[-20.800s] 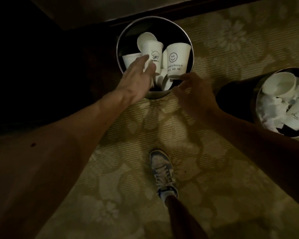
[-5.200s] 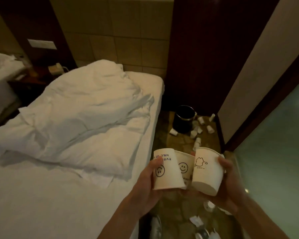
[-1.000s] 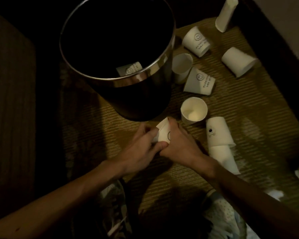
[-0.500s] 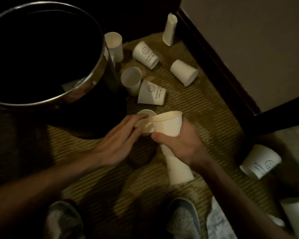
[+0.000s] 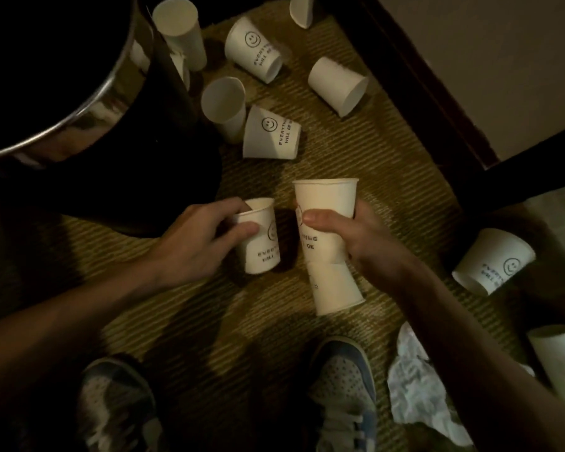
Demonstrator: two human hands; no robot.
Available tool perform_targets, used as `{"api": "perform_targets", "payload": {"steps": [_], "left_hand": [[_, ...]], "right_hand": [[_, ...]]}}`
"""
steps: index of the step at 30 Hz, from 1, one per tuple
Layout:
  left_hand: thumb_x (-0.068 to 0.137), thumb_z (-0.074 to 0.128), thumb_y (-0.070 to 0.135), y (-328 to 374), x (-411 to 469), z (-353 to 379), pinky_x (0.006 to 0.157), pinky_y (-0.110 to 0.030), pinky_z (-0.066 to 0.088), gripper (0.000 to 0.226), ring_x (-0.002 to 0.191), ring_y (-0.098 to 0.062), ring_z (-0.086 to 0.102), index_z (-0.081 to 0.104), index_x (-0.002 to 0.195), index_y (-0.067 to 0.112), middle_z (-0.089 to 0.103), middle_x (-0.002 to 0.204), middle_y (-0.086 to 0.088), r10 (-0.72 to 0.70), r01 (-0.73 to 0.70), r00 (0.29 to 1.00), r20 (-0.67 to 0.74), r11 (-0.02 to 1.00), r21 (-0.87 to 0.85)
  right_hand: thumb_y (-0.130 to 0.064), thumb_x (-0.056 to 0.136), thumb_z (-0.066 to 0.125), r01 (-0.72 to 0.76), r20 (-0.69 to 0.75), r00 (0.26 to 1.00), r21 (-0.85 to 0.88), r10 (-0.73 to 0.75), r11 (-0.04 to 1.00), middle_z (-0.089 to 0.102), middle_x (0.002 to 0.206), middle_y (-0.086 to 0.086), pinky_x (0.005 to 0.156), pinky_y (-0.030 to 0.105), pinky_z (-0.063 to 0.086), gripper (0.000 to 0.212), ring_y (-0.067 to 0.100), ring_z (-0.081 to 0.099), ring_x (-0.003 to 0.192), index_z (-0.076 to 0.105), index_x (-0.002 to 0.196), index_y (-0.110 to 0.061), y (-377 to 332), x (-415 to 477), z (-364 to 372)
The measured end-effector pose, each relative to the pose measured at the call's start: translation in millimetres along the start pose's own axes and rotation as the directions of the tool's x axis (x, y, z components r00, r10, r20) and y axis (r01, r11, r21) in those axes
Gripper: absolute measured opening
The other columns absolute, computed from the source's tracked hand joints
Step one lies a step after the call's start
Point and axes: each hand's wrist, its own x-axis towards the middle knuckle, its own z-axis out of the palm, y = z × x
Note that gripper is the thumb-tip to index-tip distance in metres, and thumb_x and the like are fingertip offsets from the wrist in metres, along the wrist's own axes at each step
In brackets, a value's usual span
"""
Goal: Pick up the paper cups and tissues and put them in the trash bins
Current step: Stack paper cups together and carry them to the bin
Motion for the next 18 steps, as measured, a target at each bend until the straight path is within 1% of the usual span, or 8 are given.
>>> {"api": "perform_targets", "payload": {"steps": [2,4,6,8,12,15,16,18], "left_hand": [[0.084,0.045,0.058,12.1,0.2,-1.7,0.066,-0.013,0.050,0.021,0.084,0.003,0.062,0.058,0.091,0.043,0.062,0.095,0.025,-0.014,0.014,1.000,0.002,0.997,-0.071],[0.085,0.048,0.053,24.1,4.5,-4.2,0.061,-0.016,0.050,0.018,0.075,0.001,0.062,0.059,0.089,0.040,0.064,0.090,0.020,-0.022,0.019,1.000,-0.016,0.993,-0.119],[0.087,0.051,0.047,37.7,12.7,-7.5,0.056,-0.014,0.047,0.015,0.066,0.004,0.060,0.061,0.088,0.036,0.064,0.080,0.020,-0.014,0.007,0.999,-0.034,0.981,-0.193],[0.088,0.054,0.042,50.5,23.6,-9.7,0.056,-0.013,0.048,0.014,0.066,0.004,0.059,0.062,0.091,0.032,0.064,0.079,0.018,0.002,-0.014,0.999,-0.044,0.956,-0.292],[0.096,0.059,0.018,65.5,44.0,-4.0,0.057,-0.014,0.048,0.006,0.068,0.002,0.059,0.063,0.098,0.023,0.066,0.083,0.014,0.046,-0.066,0.997,-0.056,0.902,-0.428],[0.092,0.061,0.023,66.1,52.6,7.1,0.066,-0.024,0.056,0.023,0.085,-0.013,0.065,0.057,0.111,0.035,0.063,0.107,0.014,0.027,-0.066,0.996,-0.089,0.878,-0.474],[0.091,0.061,0.026,63.7,54.6,11.0,0.067,-0.026,0.058,0.028,0.088,-0.012,0.064,0.054,0.114,0.041,0.058,0.114,0.013,-0.001,-0.058,0.992,-0.123,0.878,-0.475],[0.093,0.059,0.027,56.8,58.8,19.8,0.064,-0.024,0.056,0.031,0.078,-0.006,0.064,0.050,0.114,0.048,0.053,0.118,0.011,-0.060,-0.038,0.982,-0.181,0.869,-0.494]], "right_hand": [[-0.037,0.060,0.080,-0.056,0.035,0.998,0.077,0.053,0.995,0.072,0.108,0.011,0.078,0.045,0.059,0.071,0.022,0.071,0.092,0.060,0.124,-0.014,-1.7,2.8,-3.3],[-0.036,0.058,0.078,-0.061,0.119,0.992,0.158,0.042,0.986,0.067,0.118,0.018,0.083,0.051,0.055,0.075,0.025,0.069,0.095,0.059,0.127,-0.012,-7.3,5.1,-5.5],[-0.038,0.052,0.084,-0.045,0.232,0.973,0.231,-0.010,0.972,0.066,0.119,0.020,0.088,0.057,0.051,0.082,0.030,0.065,0.100,0.060,0.126,-0.012,-13.0,6.9,-9.2],[-0.046,0.044,0.089,-0.024,0.318,0.945,0.308,-0.079,0.951,0.069,0.113,0.015,0.087,0.053,0.052,0.090,0.029,0.066,0.102,0.060,0.123,-0.014,-16.5,9.7,-16.2],[-0.046,0.047,0.090,-0.010,0.350,0.923,0.441,-0.162,0.897,0.073,0.107,0.009,0.079,0.040,0.058,0.071,0.024,0.070,0.097,0.072,0.109,-0.018,-20.4,12.1,-28.8],[-0.043,0.049,0.089,0.007,0.294,0.938,0.514,-0.184,0.858,0.075,0.100,0.007,0.066,0.034,0.059,0.071,0.021,0.073,0.089,0.070,0.111,-0.015,-21.3,10.9,-40.0],[-0.044,0.049,0.088,0.028,0.259,0.948,0.518,-0.188,0.855,0.075,0.100,0.007,0.066,0.035,0.059,0.070,0.022,0.073,0.090,0.070,0.110,-0.016,-20.9,10.7,-45.0],[-0.049,0.046,0.088,0.078,0.186,0.962,0.510,-0.198,0.857,0.074,0.104,0.007,0.073,0.042,0.059,0.062,0.025,0.071,0.097,0.077,0.101,-0.021,-18.9,9.7,-56.6]]}}
